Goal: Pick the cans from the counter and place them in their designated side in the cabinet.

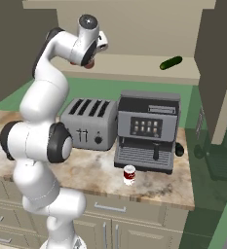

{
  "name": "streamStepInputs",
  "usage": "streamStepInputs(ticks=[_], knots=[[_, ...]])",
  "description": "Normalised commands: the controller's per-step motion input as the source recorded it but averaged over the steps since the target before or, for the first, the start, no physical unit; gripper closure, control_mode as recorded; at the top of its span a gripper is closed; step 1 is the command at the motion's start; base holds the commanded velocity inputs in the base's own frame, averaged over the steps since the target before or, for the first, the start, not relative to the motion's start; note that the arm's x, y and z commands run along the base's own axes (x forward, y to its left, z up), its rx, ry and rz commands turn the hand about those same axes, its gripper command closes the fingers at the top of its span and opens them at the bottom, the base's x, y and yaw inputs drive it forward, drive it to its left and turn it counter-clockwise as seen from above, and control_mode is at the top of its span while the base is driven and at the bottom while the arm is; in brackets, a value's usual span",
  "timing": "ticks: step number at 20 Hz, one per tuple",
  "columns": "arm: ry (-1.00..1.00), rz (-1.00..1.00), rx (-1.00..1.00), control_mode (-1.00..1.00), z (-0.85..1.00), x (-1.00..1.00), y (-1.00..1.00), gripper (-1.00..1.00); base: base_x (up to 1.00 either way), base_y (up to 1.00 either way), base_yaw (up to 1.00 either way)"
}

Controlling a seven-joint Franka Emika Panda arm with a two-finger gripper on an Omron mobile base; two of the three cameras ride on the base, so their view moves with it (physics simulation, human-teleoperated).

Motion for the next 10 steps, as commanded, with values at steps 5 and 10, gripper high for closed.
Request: streamStepInputs(ticks=[5, 10], knots=[[0.0, 0.02, -0.01, -1.0, -0.02, 0.04, 0.0, -1.0, 0.0, 0.0, 0.0], [-0.03, 0.03, 0.0, -1.0, 0.0, 0.01, 0.0, -1.0, 0.0, 0.0, 0.0]])
